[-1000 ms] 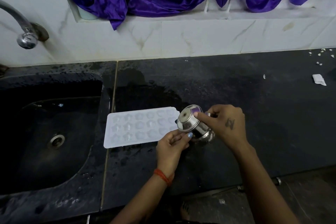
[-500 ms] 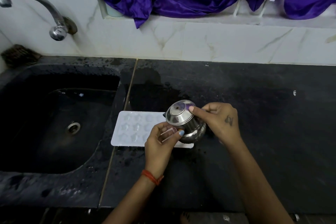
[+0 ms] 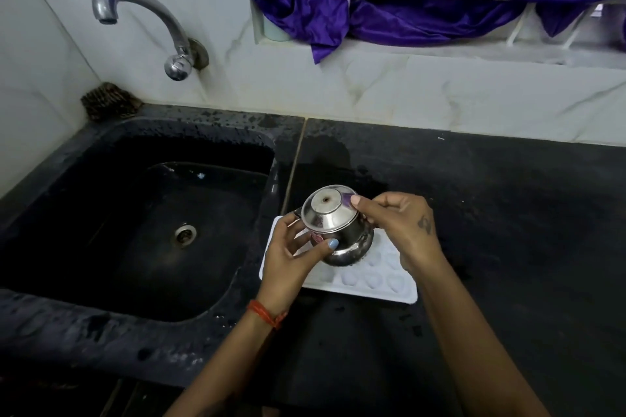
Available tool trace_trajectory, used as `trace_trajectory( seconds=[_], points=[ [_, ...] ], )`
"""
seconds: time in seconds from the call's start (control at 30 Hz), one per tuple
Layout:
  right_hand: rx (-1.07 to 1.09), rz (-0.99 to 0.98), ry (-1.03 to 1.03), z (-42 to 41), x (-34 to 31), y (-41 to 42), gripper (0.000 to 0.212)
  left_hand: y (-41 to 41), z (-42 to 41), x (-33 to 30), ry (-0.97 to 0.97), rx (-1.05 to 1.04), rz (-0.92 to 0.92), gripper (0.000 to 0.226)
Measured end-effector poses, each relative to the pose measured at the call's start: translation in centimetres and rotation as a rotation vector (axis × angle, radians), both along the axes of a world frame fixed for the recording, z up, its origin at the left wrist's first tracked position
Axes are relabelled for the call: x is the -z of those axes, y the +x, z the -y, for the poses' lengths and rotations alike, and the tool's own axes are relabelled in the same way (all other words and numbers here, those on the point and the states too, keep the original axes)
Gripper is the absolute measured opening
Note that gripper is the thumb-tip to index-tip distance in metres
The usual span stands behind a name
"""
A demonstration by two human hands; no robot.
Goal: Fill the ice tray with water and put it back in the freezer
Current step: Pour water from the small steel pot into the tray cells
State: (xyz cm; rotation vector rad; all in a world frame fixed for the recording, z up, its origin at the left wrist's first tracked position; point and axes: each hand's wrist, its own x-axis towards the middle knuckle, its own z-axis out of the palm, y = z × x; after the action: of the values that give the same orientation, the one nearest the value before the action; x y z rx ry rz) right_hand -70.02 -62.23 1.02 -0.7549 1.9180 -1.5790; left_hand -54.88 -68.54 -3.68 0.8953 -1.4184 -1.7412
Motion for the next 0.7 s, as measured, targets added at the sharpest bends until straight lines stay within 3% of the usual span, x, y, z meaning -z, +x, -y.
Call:
trace_trajectory(
  seconds=[0.27, 0.7],
  points=[
    [-0.108, 0.104, 0.025, 4.4, 0.3, 1.7, 0.021, 1.6, 6.7, -0.1, -0.052, 0.036, 0.021, 0.064],
    [-0.038, 0.199, 0.010, 11.7, 0.8, -1.1, 0.015, -2.3, 16.2, -0.3, -0.181, 0.111, 0.016, 0.060]
  ],
)
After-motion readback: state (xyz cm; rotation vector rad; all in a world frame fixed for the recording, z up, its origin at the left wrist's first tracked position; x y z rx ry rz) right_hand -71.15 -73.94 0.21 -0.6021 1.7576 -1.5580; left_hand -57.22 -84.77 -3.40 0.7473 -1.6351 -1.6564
